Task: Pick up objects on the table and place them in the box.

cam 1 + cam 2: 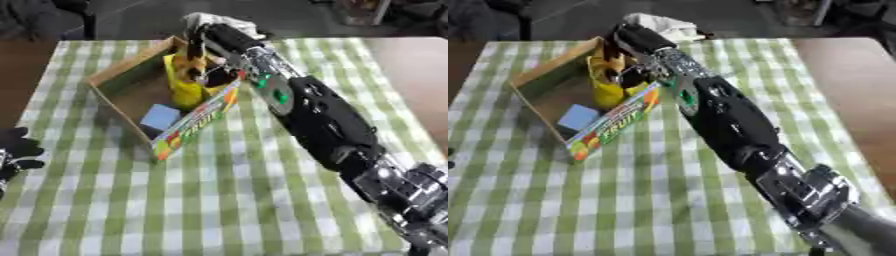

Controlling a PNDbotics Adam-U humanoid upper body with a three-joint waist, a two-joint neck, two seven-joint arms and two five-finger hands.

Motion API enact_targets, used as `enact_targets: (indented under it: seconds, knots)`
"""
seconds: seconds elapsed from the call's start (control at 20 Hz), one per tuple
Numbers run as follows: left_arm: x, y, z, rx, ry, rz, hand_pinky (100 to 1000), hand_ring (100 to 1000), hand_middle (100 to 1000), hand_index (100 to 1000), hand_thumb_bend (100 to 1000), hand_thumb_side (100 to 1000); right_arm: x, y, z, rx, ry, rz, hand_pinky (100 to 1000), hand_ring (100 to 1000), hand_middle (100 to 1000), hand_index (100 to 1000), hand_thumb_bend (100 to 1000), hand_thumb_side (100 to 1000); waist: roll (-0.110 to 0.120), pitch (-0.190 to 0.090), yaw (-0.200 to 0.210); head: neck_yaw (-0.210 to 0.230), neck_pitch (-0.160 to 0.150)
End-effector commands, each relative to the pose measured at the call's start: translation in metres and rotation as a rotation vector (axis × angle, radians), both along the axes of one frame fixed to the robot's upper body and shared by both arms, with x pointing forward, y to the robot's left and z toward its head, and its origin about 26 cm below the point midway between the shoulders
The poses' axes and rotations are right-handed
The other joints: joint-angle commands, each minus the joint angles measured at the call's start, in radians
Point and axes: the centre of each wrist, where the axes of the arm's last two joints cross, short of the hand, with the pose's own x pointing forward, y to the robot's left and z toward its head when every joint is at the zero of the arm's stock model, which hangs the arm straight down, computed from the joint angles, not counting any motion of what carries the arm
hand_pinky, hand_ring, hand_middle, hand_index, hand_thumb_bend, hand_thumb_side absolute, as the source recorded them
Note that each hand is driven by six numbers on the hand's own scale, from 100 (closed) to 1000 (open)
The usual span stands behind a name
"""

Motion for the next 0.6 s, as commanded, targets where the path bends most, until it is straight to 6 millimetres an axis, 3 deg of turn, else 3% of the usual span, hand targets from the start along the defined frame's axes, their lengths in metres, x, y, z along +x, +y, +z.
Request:
enact_targets:
  seconds: [0.05, 0.15, 0.25, 0.4, 0.6]
  knots:
    - [0.000, 0.002, 0.009, 0.012, -0.028, 0.005, 644, 674, 608, 778, 162, 699, -0.001, -0.005, 0.019, -0.002, -0.118, -0.009, 789, 840, 729, 865, 422, 446, -0.001, -0.018, -0.006, 0.011, 0.005]
    - [-0.001, 0.003, 0.009, 0.011, -0.028, 0.012, 645, 674, 608, 778, 162, 699, -0.006, -0.009, 0.026, 0.025, -0.164, -0.003, 790, 850, 735, 866, 354, 357, -0.005, -0.019, -0.016, 0.023, 0.005]
    - [-0.001, 0.005, 0.009, 0.011, -0.028, 0.022, 645, 674, 608, 778, 163, 699, -0.013, -0.017, 0.034, 0.102, -0.186, 0.003, 790, 868, 716, 841, 212, 236, -0.009, -0.021, -0.030, 0.042, 0.005]
    - [-0.001, 0.008, 0.010, 0.010, -0.032, 0.042, 645, 675, 609, 778, 165, 698, -0.036, -0.034, 0.038, 0.366, -0.153, 0.019, 786, 884, 687, 801, 100, 212, -0.019, -0.025, -0.063, 0.091, 0.005]
    - [-0.001, 0.013, 0.013, 0.018, -0.043, 0.074, 645, 679, 612, 779, 166, 696, -0.085, -0.060, 0.031, 0.719, -0.063, 0.069, 766, 883, 672, 778, 100, 260, -0.033, -0.026, -0.119, 0.175, 0.005]
